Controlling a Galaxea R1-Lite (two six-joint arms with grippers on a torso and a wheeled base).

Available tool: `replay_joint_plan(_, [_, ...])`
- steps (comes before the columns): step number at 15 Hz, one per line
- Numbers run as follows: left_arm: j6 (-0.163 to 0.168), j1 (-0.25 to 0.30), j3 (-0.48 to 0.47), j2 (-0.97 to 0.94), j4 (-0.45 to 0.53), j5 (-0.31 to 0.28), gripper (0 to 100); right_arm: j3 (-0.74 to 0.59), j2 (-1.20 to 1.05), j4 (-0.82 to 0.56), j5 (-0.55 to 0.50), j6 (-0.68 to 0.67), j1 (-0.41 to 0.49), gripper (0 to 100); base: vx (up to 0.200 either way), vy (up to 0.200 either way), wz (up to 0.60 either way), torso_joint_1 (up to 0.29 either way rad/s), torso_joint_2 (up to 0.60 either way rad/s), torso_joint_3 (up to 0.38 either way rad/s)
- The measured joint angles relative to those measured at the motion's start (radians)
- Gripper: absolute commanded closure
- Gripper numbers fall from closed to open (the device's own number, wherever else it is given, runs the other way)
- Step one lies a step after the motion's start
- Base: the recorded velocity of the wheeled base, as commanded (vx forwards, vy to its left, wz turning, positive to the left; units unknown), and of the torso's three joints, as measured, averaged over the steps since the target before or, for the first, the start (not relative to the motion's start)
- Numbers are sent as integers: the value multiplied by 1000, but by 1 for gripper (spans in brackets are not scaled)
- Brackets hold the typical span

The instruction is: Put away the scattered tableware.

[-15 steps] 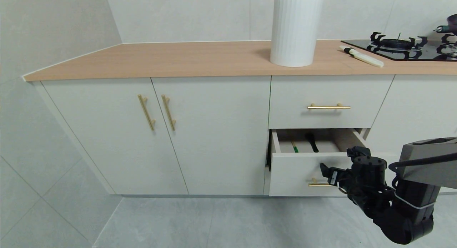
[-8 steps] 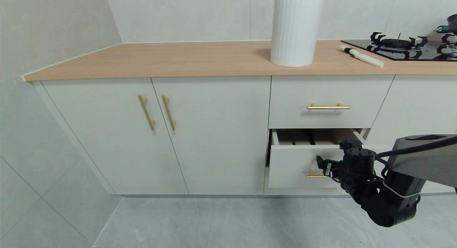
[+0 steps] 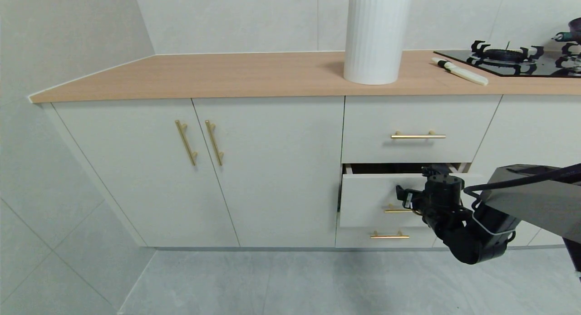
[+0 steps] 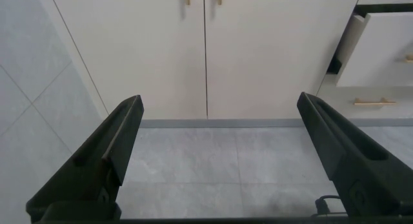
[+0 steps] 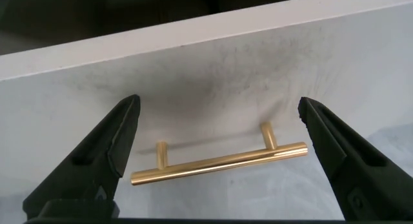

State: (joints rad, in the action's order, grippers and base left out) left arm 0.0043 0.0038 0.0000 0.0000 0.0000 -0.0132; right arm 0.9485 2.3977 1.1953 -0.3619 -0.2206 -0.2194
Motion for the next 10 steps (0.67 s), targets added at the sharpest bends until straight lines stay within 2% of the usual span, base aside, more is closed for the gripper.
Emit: replay_joint_plan(10, [0, 0, 0, 0, 0, 0, 0, 134, 68, 1, -2, 0, 56, 0, 0, 0, 0, 0, 0, 0])
